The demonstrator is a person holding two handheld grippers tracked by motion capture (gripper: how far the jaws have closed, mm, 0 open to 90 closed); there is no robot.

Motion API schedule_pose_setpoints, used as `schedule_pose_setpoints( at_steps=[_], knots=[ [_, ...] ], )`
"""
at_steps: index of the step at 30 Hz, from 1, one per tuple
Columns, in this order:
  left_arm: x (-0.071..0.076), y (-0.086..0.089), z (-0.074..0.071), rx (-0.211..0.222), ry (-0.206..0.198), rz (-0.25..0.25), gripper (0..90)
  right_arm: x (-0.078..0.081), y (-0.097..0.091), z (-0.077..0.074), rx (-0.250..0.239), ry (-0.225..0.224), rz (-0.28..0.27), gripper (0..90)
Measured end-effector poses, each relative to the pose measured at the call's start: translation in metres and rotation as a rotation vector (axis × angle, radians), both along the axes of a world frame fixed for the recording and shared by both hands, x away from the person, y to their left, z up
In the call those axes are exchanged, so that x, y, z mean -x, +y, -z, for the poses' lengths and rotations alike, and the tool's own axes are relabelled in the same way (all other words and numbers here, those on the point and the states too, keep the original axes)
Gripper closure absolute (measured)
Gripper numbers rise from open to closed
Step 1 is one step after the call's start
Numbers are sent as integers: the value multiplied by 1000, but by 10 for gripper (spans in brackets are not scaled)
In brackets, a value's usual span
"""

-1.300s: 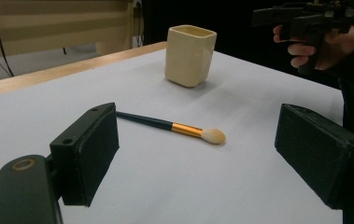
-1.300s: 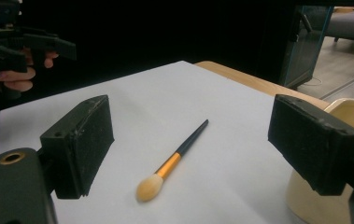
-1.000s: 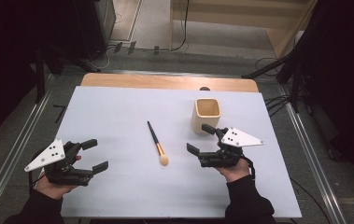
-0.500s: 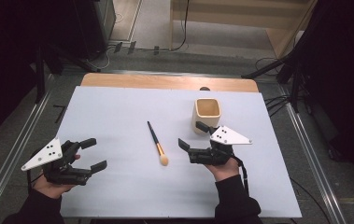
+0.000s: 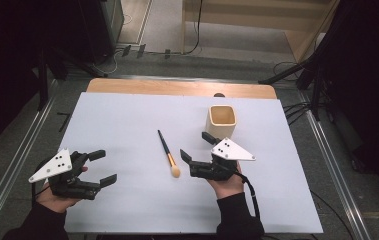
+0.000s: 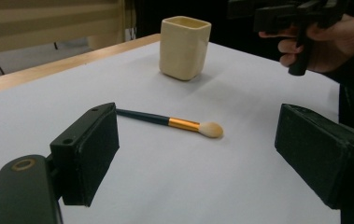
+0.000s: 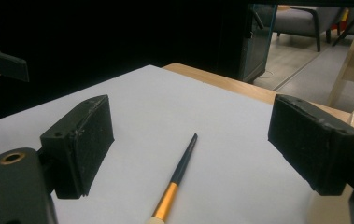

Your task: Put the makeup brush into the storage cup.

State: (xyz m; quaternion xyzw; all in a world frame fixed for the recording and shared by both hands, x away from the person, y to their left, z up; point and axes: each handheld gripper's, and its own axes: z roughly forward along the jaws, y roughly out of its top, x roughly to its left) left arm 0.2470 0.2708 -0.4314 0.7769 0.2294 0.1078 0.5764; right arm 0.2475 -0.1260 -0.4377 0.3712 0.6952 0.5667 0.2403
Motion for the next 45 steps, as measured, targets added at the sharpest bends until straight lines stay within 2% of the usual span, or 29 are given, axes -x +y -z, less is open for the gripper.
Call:
schedule_pose_setpoints(
  at_steps=[7,15,23,28,35,39,42,45],
  knots=[
    [1,-2,-1,1,-7,24,140,-8,16,8,-13,28,37,151],
    [-1,-1,-1,15,5,17,140,-18,32,11,-13,35,60,151],
    [-1,-1,0,-11,6,-5,141,-23,46,13,-30,33,77,154],
    [-3,0,0,-3,15,4,142,-25,51,14,-41,40,91,159],
    [-3,3,-3,8,4,-1,142,-31,64,14,-14,53,93,160],
    [-4,4,-3,17,12,-5,141,-35,70,16,-7,76,100,162],
    [-5,5,-4,19,9,-4,142,-37,75,16,21,65,112,162],
    [-5,5,-3,16,11,-6,142,-41,80,17,19,66,110,162]
  ],
)
